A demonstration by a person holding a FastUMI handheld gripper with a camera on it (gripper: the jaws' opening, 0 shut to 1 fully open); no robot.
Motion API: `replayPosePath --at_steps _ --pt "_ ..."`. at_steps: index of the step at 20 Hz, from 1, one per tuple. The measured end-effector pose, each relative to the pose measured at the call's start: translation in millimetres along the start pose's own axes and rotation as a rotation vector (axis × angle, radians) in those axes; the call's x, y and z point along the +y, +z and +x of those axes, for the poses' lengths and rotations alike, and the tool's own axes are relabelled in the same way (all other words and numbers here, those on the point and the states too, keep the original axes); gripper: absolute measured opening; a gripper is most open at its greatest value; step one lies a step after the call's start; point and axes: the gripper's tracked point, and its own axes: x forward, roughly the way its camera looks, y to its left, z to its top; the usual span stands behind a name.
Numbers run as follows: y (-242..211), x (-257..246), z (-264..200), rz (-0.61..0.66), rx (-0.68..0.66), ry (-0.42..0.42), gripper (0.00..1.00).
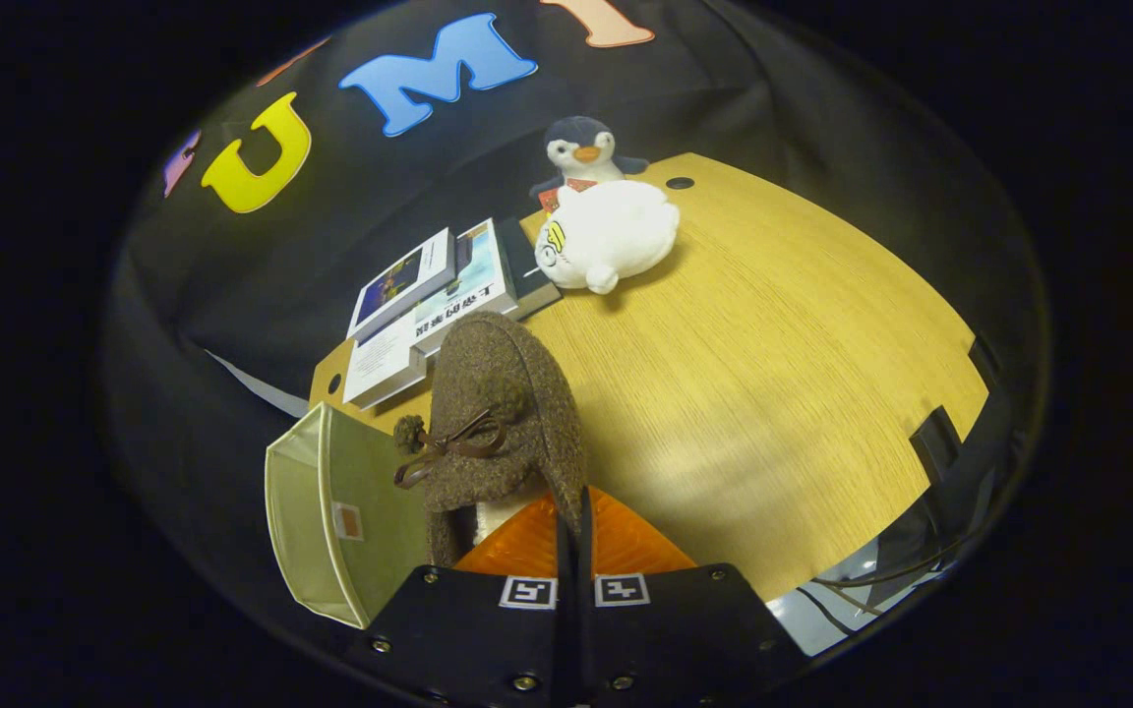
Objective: Open the storage box then place both shoes into the box .Put the left shoe in first, then the right shoe, with the right side of both shoes facing outward in a uniform manner.
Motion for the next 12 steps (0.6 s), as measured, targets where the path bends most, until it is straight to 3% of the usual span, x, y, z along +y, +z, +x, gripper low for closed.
replayPosePath --at_steps 12 --pt "-13.2 105.7 -13.8 0.004 -0.030 0.103 0.00"
